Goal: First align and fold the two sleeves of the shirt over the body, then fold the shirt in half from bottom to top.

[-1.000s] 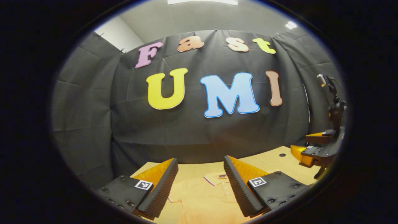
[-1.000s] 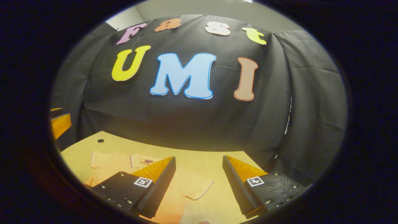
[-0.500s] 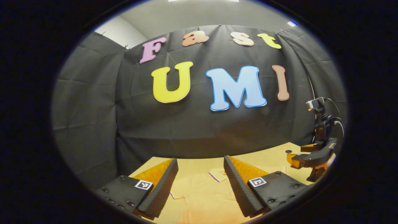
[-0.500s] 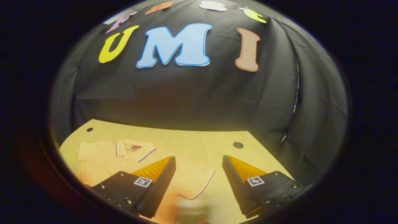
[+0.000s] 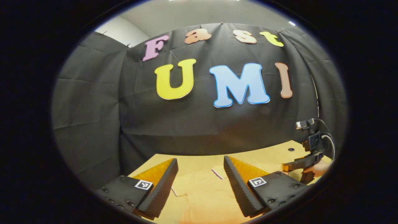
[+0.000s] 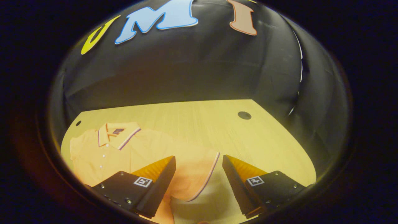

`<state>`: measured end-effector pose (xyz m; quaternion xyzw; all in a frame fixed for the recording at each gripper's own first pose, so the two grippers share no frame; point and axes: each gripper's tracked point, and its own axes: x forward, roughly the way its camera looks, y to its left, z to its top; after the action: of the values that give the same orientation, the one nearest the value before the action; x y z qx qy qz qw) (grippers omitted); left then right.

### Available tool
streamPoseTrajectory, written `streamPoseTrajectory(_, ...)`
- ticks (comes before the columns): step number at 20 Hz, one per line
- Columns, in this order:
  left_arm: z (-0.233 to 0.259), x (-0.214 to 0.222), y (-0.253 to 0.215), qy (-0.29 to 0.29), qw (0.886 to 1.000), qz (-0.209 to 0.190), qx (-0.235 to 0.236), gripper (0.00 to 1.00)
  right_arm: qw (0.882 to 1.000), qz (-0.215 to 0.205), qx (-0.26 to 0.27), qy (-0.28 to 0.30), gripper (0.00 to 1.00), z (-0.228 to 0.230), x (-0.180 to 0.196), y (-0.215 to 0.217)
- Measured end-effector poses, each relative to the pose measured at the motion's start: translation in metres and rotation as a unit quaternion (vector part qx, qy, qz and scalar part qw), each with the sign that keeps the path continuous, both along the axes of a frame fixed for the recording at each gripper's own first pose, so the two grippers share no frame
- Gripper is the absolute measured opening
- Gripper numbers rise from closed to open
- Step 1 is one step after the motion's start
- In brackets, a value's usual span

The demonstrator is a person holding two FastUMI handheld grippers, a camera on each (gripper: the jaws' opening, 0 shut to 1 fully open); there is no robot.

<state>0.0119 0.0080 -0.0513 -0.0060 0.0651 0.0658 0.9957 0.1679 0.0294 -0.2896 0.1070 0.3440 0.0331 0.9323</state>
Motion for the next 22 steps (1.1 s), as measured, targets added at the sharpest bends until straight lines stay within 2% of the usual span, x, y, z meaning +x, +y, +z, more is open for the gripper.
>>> streamPoseTrajectory(5, -0.004, -0.006, -0.003, 0.004, 1.0, 0.002, 0.0, 1.0, 0.998, -0.014, 0.013, 0.055, 0.94, -0.038, 0.007, 0.001)
streamPoseTrajectory(11, -0.004, -0.01, -0.006, 0.008, 1.0, 0.004, 0.009, 1.0, 0.998, -0.012, 0.015, 0.065, 0.94, -0.047, 0.017, 0.004)
streamPoseTrajectory(13, -0.004, -0.013, -0.007, 0.006, 1.0, 0.004, 0.012, 1.0, 0.998, -0.011, 0.015, 0.066, 0.9, -0.048, 0.016, 0.004)
streamPoseTrajectory(14, -0.004, -0.013, -0.007, 0.005, 1.0, 0.004, 0.014, 1.0, 0.997, -0.01, 0.017, 0.068, 0.75, -0.046, 0.016, 0.004)
streamPoseTrajectory(15, -0.003, -0.013, -0.007, 0.005, 1.0, 0.004, 0.015, 1.0, 0.997, -0.009, 0.02, 0.068, 0.68, -0.046, 0.015, 0.006)
streamPoseTrajectory(16, -0.002, -0.012, -0.007, 0.005, 1.0, 0.004, 0.015, 1.0, 0.997, -0.009, 0.023, 0.07, 0.54, -0.047, 0.016, 0.006)
streamPoseTrajectory(17, -0.003, -0.012, -0.005, 0.005, 1.0, 0.005, 0.015, 1.0, 0.997, -0.012, 0.027, 0.073, 0.47, -0.046, 0.015, 0.006)
streamPoseTrajectory(18, -0.003, -0.012, -0.005, 0.005, 1.0, 0.005, 0.015, 1.0, 0.997, -0.014, 0.032, 0.075, 0.34, -0.045, 0.016, 0.006)
streamPoseTrajectory(19, -0.004, -0.012, -0.004, 0.005, 1.0, 0.005, 0.014, 1.0, 0.997, -0.013, 0.033, 0.075, 0.34, -0.046, 0.016, 0.004)
streamPoseTrajectory(21, -0.005, -0.013, -0.003, 0.006, 1.0, 0.006, 0.013, 1.0, 0.995, -0.025, 0.05, 0.088, 0.06, -0.043, 0.015, 0.005)
streamPoseTrajectory(22, -0.005, -0.014, -0.002, 0.007, 1.0, 0.008, 0.013, 1.0, 0.994, -0.025, 0.055, 0.09, 0.1, -0.042, 0.014, 0.006)
